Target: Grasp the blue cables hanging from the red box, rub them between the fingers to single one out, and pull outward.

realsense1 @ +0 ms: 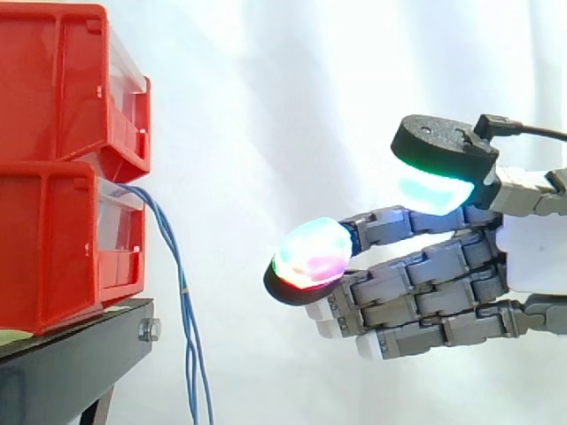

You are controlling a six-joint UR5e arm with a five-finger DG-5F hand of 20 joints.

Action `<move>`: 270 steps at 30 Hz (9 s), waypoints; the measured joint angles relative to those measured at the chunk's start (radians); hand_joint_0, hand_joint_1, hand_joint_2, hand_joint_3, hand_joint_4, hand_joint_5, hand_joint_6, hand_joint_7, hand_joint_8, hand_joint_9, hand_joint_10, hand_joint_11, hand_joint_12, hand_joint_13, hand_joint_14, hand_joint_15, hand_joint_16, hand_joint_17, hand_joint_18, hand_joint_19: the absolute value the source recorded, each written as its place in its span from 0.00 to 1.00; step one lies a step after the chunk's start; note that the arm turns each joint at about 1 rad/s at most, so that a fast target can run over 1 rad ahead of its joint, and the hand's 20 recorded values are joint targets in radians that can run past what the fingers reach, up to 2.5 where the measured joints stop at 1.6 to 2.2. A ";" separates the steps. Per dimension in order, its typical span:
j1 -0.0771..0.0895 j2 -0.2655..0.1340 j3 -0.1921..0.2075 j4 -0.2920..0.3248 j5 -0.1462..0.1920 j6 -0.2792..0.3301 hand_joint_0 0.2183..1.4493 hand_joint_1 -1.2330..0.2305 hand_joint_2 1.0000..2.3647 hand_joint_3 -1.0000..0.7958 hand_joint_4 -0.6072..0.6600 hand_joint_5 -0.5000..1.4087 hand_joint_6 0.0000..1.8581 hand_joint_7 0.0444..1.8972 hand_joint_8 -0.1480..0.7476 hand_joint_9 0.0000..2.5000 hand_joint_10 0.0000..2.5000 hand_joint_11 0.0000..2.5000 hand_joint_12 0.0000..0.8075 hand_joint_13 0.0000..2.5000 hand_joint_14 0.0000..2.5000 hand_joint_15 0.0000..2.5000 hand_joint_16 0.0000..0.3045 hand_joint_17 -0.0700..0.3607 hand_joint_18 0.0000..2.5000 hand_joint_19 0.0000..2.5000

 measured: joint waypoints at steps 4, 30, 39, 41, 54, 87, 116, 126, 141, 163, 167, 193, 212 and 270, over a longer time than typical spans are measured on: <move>-0.003 -0.023 0.000 0.011 0.001 -0.006 0.24 0.41 0.00 0.33 0.63 0.16 0.27 0.36 0.44 0.13 0.00 0.00 0.40 0.10 0.00 0.07 0.15 0.40 0.04 0.09; -0.022 -0.066 0.018 0.066 0.091 0.007 0.27 0.41 0.01 0.35 0.65 0.16 0.27 0.39 0.45 0.16 0.00 0.03 0.38 0.12 0.00 0.08 0.11 0.34 0.03 0.06; -0.029 -0.096 0.023 0.116 0.090 -0.061 0.27 0.40 0.01 0.35 0.65 0.16 0.27 0.39 0.45 0.16 0.00 0.03 0.38 0.11 0.00 0.08 0.11 0.34 0.02 0.06; -0.029 -0.108 0.029 0.126 0.090 -0.064 0.27 0.40 0.01 0.35 0.65 0.16 0.27 0.39 0.45 0.16 0.00 0.03 0.38 0.11 0.00 0.08 0.11 0.34 0.02 0.06; -0.035 -0.206 0.124 0.162 0.057 -0.051 0.27 0.40 0.01 0.35 0.66 0.17 0.27 0.39 0.45 0.17 0.00 0.03 0.38 0.11 0.00 0.08 0.11 0.34 0.02 0.06; -0.022 -0.304 0.141 0.367 0.051 -0.112 0.27 0.41 0.01 0.35 0.66 0.17 0.27 0.39 0.46 0.20 0.00 0.04 0.38 0.12 0.00 0.08 0.11 0.34 0.04 0.07; -0.021 -0.325 0.144 0.563 -0.067 -0.149 0.28 0.41 0.01 0.35 0.73 0.20 0.27 0.50 0.46 0.23 0.00 0.05 0.37 0.14 0.00 0.09 0.11 0.34 0.05 0.08; -0.011 -0.325 0.143 0.556 -0.068 -0.145 0.28 0.41 0.01 0.35 0.72 0.21 0.27 0.56 0.46 0.25 0.00 0.06 0.37 0.14 0.00 0.09 0.11 0.34 0.06 0.08; 0.016 -0.329 0.142 0.533 -0.043 -0.093 0.28 0.40 0.01 0.34 0.68 0.18 0.27 0.39 0.44 0.21 0.00 0.00 0.36 0.16 0.00 0.08 0.11 0.34 0.08 0.08; -0.014 -0.448 0.209 0.565 -0.049 -0.010 0.28 0.40 0.01 0.34 0.68 0.18 0.27 0.39 0.45 0.23 0.00 0.02 0.35 0.23 0.01 0.11 0.11 0.34 0.14 0.10; -0.023 -0.484 0.254 0.572 -0.063 -0.009 0.28 0.40 0.01 0.34 0.69 0.18 0.27 0.40 0.45 0.24 0.00 0.03 0.36 0.24 0.01 0.13 0.11 0.34 0.14 0.11; -0.030 -0.430 0.262 0.537 -0.162 -0.043 0.28 0.40 0.01 0.34 0.73 0.21 0.27 0.55 0.46 0.28 0.00 0.06 0.36 0.26 0.01 0.14 0.11 0.34 0.16 0.12; -0.027 -0.404 0.259 0.514 -0.163 -0.078 0.29 0.40 0.01 0.34 0.71 0.22 0.27 0.63 0.46 0.30 0.00 0.08 0.35 0.27 0.01 0.14 0.11 0.34 0.17 0.12; -0.064 -0.250 0.258 0.108 -0.156 -0.056 0.28 0.40 0.01 0.33 0.70 0.22 0.27 0.61 0.47 0.31 0.00 0.09 0.36 0.27 0.01 0.15 0.11 0.34 0.16 0.13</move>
